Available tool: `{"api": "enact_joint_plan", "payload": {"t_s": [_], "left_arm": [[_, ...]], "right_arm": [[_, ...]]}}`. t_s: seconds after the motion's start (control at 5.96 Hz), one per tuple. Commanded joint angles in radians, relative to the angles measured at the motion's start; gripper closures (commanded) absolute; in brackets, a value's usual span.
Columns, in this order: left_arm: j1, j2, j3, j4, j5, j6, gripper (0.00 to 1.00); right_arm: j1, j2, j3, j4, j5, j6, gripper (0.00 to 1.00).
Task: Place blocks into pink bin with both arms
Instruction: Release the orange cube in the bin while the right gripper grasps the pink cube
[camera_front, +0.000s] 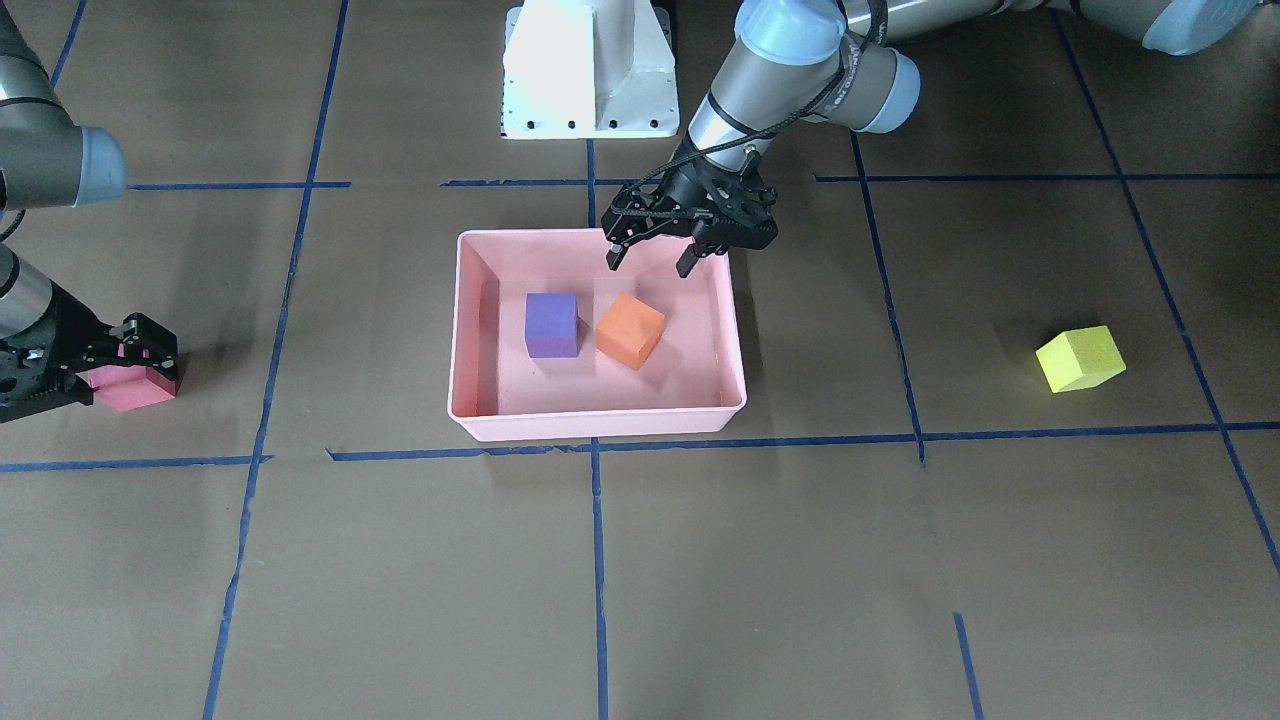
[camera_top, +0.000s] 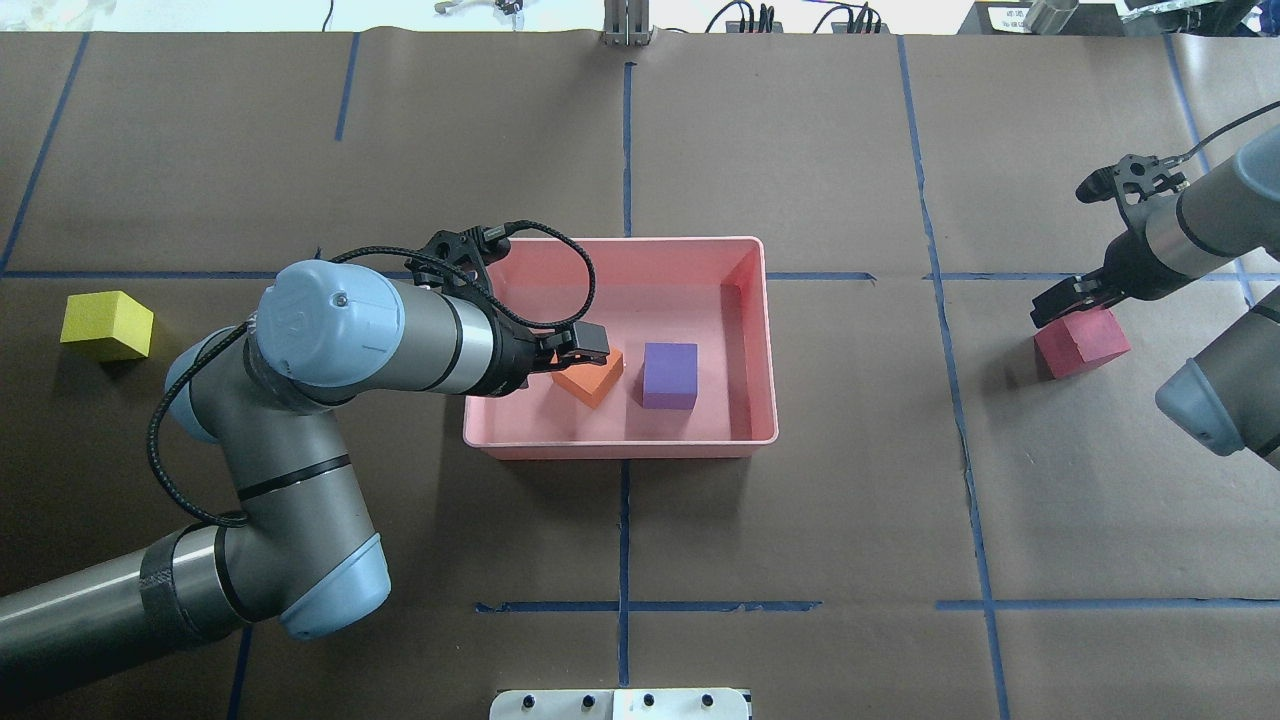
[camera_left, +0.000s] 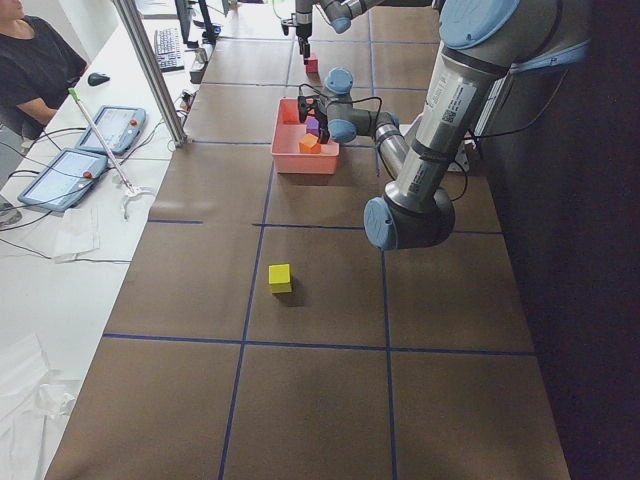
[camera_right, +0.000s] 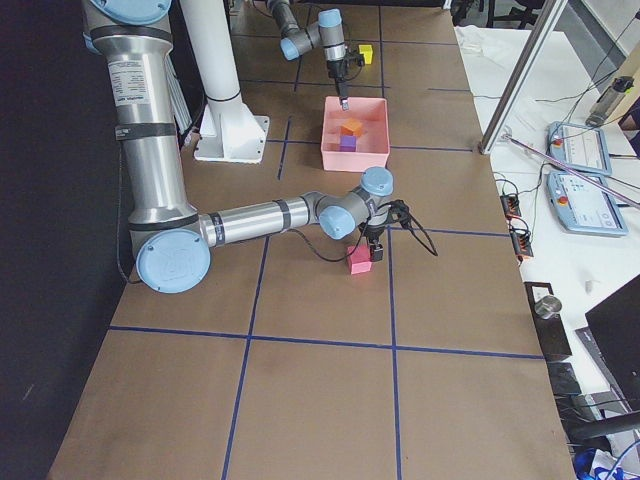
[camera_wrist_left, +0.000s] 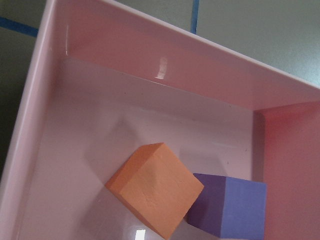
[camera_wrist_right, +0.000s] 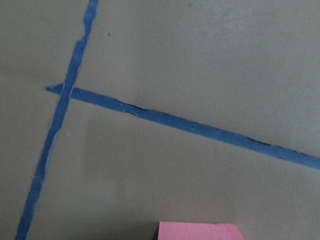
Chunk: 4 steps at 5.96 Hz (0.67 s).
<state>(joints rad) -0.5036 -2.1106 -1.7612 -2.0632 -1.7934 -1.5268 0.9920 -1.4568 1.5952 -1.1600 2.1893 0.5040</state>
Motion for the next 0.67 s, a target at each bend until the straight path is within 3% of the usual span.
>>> {"api": "enact_joint_plan", "payload": {"t_s": [0.0, 0.34, 0.5], "left_arm": [[-0.001, 0.001, -0.007, 0.000, 0.002, -0.001, 0.00], [-0.003, 0.001, -0.007, 0.000, 0.003, -0.001, 0.00], [-0.004, 0.003, -0.015, -0.002, 0.015, -0.001, 0.00]], "right_arm": [[-0.016, -0.017, 0.005, -0.003, 0.004, -0.007, 0.00], [-0.024, -0.026, 0.000, -0.007, -0.005, -0.008, 0.01], [-0.030, -0.037, 0.002, -0.009, -0.005, -0.009, 0.18]]}}
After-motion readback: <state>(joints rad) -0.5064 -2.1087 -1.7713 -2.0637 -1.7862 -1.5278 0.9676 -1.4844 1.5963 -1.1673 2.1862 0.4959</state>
